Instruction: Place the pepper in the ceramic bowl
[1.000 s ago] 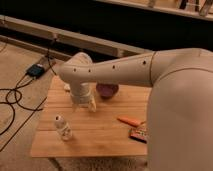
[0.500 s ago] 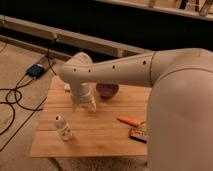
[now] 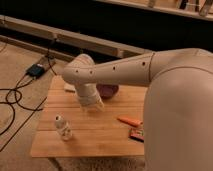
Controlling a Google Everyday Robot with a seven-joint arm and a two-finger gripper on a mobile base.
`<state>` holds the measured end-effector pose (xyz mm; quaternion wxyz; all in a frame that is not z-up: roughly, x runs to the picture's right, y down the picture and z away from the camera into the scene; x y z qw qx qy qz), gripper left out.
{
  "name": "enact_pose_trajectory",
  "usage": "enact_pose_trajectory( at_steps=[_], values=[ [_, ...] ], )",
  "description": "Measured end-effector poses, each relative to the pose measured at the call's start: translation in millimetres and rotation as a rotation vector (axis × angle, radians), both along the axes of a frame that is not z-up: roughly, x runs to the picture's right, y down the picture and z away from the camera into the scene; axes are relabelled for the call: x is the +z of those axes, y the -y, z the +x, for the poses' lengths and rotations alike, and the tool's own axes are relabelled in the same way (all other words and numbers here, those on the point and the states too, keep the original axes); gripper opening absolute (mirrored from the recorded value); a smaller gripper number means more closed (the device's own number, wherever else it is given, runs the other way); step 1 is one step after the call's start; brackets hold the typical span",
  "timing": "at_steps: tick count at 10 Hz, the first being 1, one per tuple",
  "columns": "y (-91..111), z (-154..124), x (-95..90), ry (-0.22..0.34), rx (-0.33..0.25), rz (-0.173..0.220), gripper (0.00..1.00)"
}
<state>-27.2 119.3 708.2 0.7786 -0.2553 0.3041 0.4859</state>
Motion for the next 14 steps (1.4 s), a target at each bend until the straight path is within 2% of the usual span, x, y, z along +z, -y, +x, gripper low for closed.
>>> enact_pose_trajectory(
  at_steps=[2, 4, 7, 9, 14],
  values=[
    [3.9, 26.9, 4.8, 0.009, -0.164, -0.016, 0.65],
    [13.0, 35.1, 13.8, 0.034, -0.335, 0.016, 0.65],
    [16.6, 40.7, 23.0, 0.056, -0.504, 0.048, 0.65],
    [5.7, 42.2, 24.9, 0.067, -0.518, 0.033, 0.65],
    [6.3, 41.4, 24.7, 0.068, -0.517, 0.034, 0.65]
  ],
)
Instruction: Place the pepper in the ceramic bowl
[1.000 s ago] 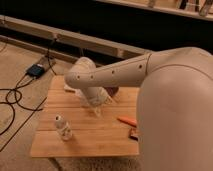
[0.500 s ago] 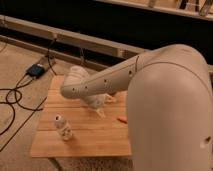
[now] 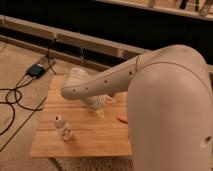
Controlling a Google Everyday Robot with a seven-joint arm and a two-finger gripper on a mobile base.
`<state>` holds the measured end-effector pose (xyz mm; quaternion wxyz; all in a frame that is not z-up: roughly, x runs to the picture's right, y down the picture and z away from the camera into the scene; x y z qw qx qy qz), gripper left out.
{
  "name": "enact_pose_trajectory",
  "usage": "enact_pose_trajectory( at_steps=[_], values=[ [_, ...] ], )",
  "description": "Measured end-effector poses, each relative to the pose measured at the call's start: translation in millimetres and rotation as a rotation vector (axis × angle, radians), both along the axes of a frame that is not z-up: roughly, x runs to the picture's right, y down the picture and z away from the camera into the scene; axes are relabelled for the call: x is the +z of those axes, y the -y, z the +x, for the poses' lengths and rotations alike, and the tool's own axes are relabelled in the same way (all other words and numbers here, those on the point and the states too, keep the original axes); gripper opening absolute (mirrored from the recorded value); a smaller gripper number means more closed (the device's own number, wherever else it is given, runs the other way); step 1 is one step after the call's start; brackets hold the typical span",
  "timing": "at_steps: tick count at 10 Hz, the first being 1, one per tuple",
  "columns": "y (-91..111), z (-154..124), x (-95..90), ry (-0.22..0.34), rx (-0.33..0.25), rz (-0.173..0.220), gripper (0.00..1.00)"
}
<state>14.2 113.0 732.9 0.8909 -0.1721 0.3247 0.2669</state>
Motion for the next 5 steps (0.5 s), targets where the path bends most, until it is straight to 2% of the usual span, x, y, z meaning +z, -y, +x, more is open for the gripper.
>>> enact_pose_trajectory(
  at_steps=[4, 5],
  values=[
    [-0.7, 1.1, 0.1, -0.002, 0.0, -0.002, 0.65],
    [-5.0, 5.2, 0.8, -0.011, 0.0, -0.016, 0.65]
  ],
)
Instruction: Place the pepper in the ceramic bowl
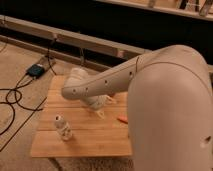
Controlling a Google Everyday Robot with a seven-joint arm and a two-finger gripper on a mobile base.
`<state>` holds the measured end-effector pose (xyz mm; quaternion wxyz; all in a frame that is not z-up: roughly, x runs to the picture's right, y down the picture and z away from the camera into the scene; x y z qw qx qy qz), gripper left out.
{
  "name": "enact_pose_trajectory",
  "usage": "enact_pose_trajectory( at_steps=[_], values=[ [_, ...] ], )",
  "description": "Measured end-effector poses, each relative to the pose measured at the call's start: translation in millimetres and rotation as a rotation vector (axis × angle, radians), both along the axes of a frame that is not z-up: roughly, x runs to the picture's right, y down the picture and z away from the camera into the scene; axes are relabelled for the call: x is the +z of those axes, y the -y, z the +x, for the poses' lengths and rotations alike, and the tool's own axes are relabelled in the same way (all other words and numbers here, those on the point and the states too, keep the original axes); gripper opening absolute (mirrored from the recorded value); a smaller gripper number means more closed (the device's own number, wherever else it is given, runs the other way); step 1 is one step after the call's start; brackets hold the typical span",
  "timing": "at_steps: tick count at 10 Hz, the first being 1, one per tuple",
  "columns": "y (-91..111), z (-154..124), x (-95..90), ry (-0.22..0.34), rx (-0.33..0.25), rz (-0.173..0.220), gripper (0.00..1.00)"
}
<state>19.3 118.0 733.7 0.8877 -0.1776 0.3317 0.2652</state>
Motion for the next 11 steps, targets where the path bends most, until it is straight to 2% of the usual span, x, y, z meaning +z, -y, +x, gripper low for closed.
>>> enact_pose_trajectory(
  at_steps=[2, 4, 8, 11],
  values=[
    [-15.0, 16.0, 5.4, -0.023, -0.007, -0.044, 0.65],
    [-23.6, 25.0, 15.8, 0.008, -0.004, -0.061, 0.65],
    [-28.7, 45.6, 29.0, 0.119, -0.006, -0.032, 0.65],
    [-42.3, 71.5, 30.4, 0.168, -0.001, -0.035, 0.65]
  ],
)
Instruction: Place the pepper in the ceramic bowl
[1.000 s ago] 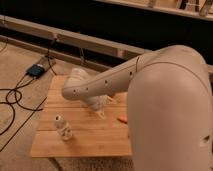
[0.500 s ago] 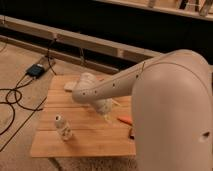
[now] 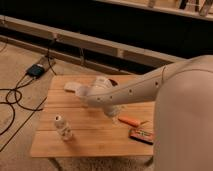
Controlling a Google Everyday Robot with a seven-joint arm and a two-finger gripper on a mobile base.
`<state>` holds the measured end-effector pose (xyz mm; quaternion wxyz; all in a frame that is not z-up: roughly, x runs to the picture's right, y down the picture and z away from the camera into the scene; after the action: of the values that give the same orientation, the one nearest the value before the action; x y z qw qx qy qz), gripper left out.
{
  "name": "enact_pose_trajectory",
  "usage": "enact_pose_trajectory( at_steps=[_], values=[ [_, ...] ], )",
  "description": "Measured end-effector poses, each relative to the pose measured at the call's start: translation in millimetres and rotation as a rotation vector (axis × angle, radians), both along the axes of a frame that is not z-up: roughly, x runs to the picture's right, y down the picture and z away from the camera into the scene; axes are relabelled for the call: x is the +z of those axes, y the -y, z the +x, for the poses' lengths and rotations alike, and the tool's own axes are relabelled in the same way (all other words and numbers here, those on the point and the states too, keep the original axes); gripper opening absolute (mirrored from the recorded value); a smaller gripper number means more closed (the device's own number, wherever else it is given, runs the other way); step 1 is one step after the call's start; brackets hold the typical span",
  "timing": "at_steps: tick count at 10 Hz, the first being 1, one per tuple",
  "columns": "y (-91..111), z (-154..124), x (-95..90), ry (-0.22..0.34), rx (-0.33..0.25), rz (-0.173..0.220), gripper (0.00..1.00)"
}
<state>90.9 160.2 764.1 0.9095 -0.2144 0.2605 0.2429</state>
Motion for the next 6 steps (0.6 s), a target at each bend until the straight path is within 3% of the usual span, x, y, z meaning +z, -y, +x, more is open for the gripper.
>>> enact_pose_trajectory(
  at_steps=[6],
  values=[
    [-5.2, 44.3, 15.4, 0.06, 0.027, -0.016, 0.65]
  ],
)
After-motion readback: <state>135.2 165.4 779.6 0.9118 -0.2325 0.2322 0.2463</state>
